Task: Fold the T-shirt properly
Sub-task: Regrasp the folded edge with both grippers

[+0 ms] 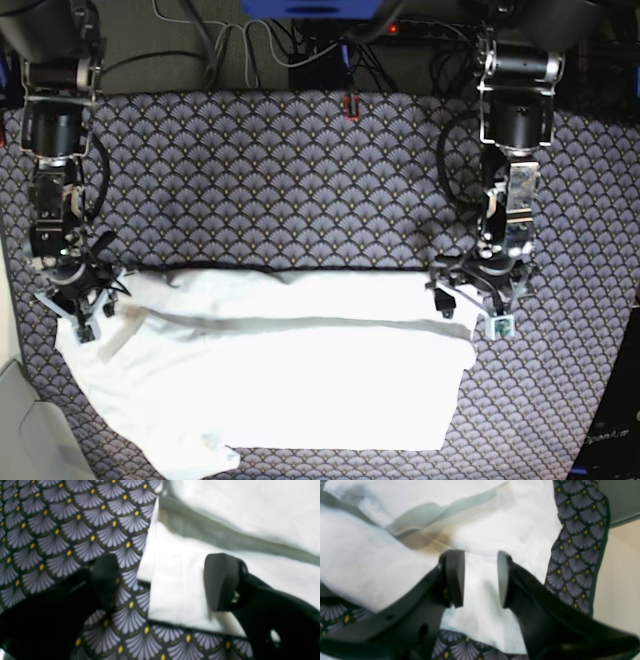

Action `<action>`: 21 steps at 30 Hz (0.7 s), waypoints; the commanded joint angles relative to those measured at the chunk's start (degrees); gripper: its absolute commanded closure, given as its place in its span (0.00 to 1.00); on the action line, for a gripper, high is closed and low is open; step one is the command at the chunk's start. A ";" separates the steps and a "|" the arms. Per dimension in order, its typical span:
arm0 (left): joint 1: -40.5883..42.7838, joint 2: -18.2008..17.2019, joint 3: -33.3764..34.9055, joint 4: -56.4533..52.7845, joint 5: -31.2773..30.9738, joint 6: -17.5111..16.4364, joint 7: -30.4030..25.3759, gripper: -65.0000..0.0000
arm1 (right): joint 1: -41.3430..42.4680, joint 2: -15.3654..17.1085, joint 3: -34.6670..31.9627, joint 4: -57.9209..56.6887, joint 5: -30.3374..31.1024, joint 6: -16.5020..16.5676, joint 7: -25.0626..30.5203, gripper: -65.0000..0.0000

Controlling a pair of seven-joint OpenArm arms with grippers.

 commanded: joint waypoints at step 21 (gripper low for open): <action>-0.40 1.57 -0.04 -4.43 -0.17 -0.41 -5.58 0.45 | 3.22 2.76 8.30 1.30 0.63 -0.09 1.45 0.64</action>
